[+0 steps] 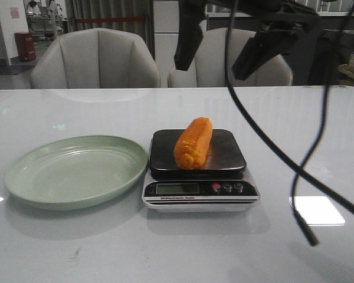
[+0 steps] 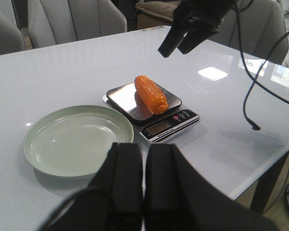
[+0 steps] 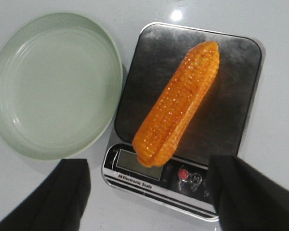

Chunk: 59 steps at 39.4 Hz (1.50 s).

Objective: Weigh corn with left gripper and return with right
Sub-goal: 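Move the right gripper over the corn on the scale and grasp it, then carry the corn with the right gripper back onto the green plate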

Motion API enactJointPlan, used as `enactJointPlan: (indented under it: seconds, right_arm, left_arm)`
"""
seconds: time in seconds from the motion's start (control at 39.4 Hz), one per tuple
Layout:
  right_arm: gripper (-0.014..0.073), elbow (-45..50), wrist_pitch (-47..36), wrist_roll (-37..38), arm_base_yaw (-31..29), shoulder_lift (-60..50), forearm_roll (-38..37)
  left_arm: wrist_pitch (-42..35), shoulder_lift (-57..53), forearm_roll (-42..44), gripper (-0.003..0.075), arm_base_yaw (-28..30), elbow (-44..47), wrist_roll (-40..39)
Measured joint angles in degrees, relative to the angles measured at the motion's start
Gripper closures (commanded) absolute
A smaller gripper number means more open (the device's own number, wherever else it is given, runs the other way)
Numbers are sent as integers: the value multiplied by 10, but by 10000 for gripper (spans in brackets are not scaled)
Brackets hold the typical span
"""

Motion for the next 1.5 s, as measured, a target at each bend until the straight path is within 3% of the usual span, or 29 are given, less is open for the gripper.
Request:
enactJointPlan:
  seconds: [0.23, 0.46, 0.56, 0.76, 0.91, 1.04, 1.27, 1.5]
  right_arm:
    - [-4, -116, 103, 105, 0, 126, -43]
    - [-1, -139, 113, 156, 18, 188, -46]
    - [71, -139, 113, 160, 26, 209, -43]
    - [353, -143, 119, 162, 29, 233, -43]
    - [403, -174, 119, 162, 33, 234, -43]
    - [404, -199, 104, 161, 60, 234, -31]
    - [377, -203, 3, 148, 139, 252, -16]
    - [65, -203, -48, 146, 163, 294, -11]
  left_arm:
    - [0, 0, 0, 606, 0, 0, 0]
    - [0, 0, 0, 606, 0, 0, 0]
    - [0, 0, 0, 606, 0, 0, 0]
    - [0, 0, 0, 606, 0, 0, 0]
    - [0, 0, 0, 606, 0, 0, 0]
    - [1, 0, 1, 606, 0, 0, 0]
    - [1, 0, 1, 606, 0, 0, 0]
    - [1, 0, 1, 606, 0, 0, 0]
